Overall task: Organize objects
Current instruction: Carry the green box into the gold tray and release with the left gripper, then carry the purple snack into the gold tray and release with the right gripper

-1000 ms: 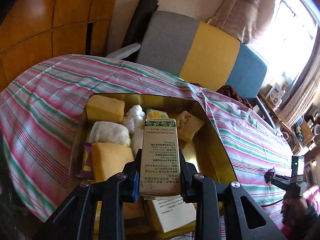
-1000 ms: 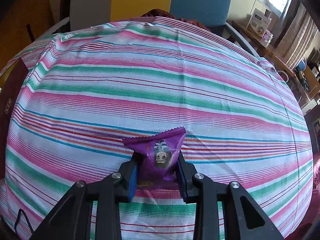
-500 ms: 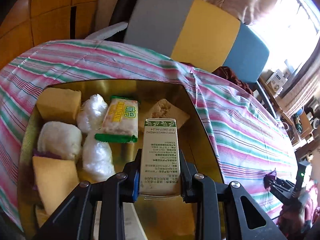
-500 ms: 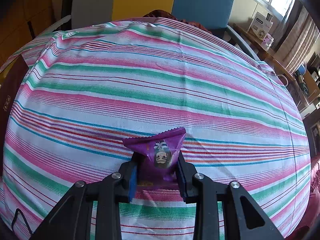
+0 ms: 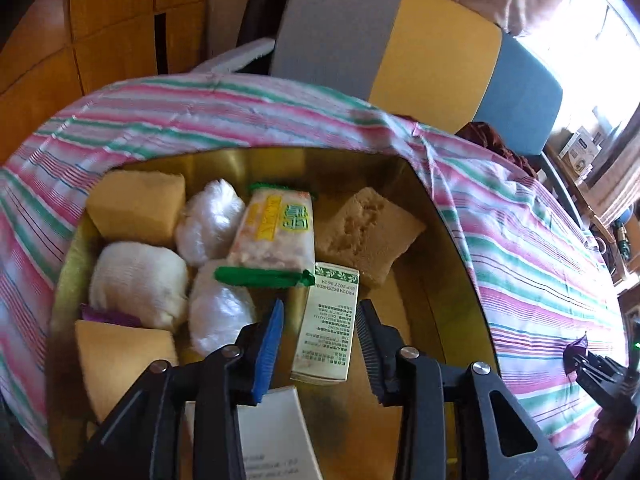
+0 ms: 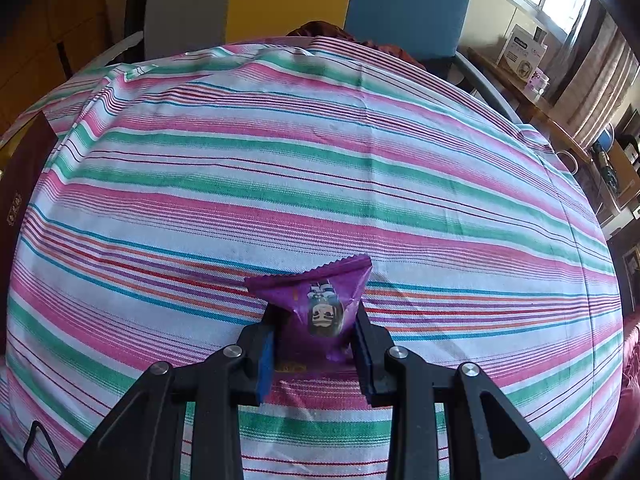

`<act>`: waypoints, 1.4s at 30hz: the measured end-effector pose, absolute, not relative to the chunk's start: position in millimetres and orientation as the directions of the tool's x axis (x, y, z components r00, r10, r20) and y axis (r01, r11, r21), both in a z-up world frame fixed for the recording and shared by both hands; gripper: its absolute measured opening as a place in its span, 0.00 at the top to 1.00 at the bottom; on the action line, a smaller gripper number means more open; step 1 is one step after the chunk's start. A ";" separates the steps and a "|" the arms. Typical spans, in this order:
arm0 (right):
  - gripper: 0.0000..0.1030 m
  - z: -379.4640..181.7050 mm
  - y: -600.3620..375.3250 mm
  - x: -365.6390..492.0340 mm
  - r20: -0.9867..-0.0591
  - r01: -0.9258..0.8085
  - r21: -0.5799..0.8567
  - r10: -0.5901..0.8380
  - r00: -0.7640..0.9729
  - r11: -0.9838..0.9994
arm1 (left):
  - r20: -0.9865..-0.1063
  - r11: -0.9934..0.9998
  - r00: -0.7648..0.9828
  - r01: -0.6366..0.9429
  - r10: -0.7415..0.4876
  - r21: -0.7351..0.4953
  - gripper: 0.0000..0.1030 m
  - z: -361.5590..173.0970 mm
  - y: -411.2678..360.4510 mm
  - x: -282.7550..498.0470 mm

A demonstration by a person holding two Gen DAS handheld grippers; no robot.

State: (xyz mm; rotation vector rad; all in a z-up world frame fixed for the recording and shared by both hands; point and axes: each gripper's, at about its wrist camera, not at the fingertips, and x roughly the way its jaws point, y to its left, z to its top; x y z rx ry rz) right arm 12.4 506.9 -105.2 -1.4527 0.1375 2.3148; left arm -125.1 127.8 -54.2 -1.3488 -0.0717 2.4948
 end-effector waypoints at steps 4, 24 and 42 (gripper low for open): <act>0.69 -104.9 505.3 13.5 -0.879 -0.389 -0.131 0.288 -0.380 -0.912 | -0.768 -0.954 -0.575 -0.252 0.282 -0.161 0.54 -35.3 117.9 -110.8; 0.69 -70.3 391.3 -23.5 -0.876 -0.241 0.089 0.039 -0.480 -0.966 | -0.678 -0.968 -0.694 -0.219 0.243 -0.122 0.46 4.6 57.4 -56.4; 0.68 -43.0 228.3 -113.0 -0.846 0.178 -0.024 -0.075 -0.528 -0.984 | -0.682 -0.978 -0.702 -0.168 0.207 -0.124 0.39 -2.5 26.7 -51.9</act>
